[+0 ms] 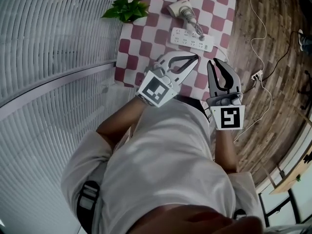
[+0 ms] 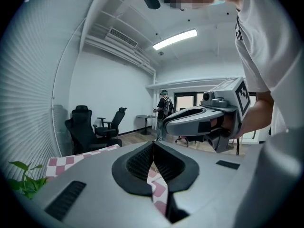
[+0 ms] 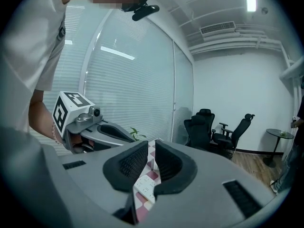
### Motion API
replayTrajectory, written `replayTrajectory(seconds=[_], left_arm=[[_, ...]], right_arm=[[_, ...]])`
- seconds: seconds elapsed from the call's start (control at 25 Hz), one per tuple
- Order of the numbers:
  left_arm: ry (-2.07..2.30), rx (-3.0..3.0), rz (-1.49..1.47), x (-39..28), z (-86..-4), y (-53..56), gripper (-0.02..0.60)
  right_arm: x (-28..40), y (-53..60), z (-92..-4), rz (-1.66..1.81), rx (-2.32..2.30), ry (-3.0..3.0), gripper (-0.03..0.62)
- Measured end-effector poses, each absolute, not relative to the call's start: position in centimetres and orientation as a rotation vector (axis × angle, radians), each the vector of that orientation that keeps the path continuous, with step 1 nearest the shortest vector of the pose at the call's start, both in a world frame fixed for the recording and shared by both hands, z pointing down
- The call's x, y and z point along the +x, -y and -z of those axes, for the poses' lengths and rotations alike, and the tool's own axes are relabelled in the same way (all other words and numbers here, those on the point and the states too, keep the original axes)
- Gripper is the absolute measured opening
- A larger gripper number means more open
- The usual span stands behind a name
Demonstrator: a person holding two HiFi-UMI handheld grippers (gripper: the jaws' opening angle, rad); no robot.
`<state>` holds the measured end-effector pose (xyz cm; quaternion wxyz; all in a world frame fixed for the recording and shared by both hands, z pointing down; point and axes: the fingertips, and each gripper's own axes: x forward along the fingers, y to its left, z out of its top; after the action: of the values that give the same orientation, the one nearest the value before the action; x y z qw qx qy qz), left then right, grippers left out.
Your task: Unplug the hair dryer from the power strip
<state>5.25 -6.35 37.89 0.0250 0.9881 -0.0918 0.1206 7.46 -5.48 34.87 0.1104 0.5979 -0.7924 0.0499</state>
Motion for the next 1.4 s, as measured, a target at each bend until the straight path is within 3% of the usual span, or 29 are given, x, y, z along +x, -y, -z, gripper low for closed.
replayTrajectory(seconds=[0.32, 0.56, 0.96, 1.24, 1.4], left_arm=[[0.300, 3.041, -0.554, 5.7, -43.5, 8.9, 0.031], [0.298, 3.002, -0.682, 5.9, -48.9, 10.1, 0.031], [0.292, 2.973, -0.883, 6.6, -57.1, 11.5, 0.031], [0.270, 2.961, -0.987, 7.5, -60.7, 12.5, 0.031], [0.263, 2.950, -1.052, 7.3, -57.9, 13.0, 0.031]], right_arm=[[8.3, 7.5, -40.0, -0.222, 1.732, 2.277, 0.043], [9.4, 8.5, -43.9, -0.256, 1.672, 2.226, 0.106], [10.4, 9.6, -50.3, -0.331, 1.605, 2.185, 0.120], [11.5, 10.9, -54.4, -0.388, 1.584, 2.160, 0.146], [11.4, 11.6, -52.2, -0.411, 1.564, 2.160, 0.155]])
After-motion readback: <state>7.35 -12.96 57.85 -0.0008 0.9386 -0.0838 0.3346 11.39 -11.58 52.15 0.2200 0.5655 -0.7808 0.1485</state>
